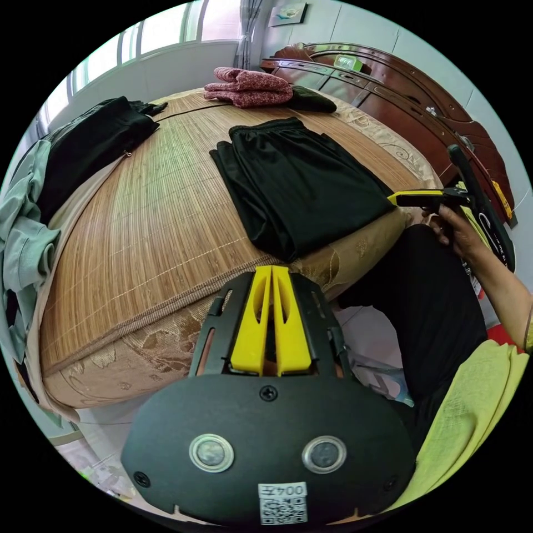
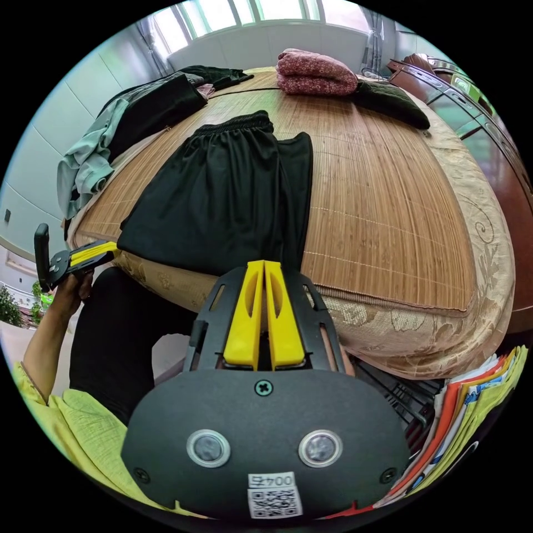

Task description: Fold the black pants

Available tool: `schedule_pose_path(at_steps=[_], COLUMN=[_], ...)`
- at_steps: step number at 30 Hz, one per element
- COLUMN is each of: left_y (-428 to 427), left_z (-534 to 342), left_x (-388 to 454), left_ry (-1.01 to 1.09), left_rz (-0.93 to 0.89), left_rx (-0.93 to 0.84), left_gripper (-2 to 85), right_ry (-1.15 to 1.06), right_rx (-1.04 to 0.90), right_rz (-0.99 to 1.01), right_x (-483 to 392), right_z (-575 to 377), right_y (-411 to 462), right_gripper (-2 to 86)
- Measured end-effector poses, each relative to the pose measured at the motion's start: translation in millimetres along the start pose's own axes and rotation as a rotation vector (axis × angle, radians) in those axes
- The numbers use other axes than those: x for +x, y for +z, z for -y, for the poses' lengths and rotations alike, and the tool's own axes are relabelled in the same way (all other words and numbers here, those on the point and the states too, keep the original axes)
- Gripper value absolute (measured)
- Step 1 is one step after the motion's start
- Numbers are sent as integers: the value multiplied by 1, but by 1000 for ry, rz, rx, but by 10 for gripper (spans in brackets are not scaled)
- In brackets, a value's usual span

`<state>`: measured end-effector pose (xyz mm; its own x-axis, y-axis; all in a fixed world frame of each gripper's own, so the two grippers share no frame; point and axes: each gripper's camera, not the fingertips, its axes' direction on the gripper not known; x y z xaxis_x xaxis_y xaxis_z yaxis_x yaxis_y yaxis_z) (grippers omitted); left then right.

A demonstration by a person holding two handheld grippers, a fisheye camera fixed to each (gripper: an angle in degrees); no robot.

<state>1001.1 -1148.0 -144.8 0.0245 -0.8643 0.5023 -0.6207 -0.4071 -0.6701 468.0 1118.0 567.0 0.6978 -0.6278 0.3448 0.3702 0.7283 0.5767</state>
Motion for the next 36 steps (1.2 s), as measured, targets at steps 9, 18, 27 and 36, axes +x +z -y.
schedule_pose_path(at_steps=[9, 18, 27, 36], left_y=[-4, -35, -17, 6], left_z=[8, 21, 75, 92], left_x=[-4, 2, 28, 28], left_ry=[-1, 13, 100, 90], left_rz=[-28, -76, -10, -9], left_rx=[-6, 93, 12, -87], left_gripper=[8, 42, 116, 28], right_ry=[-14, 27, -26, -16], right_rx=[-1, -6, -15, -59], right_rz=[-19, 82, 10, 81], right_x=[4, 28, 23, 41], right_z=[1, 4, 10, 23], right_y=[-1, -2, -3, -2], right_gripper=[-7, -6, -5, -6])
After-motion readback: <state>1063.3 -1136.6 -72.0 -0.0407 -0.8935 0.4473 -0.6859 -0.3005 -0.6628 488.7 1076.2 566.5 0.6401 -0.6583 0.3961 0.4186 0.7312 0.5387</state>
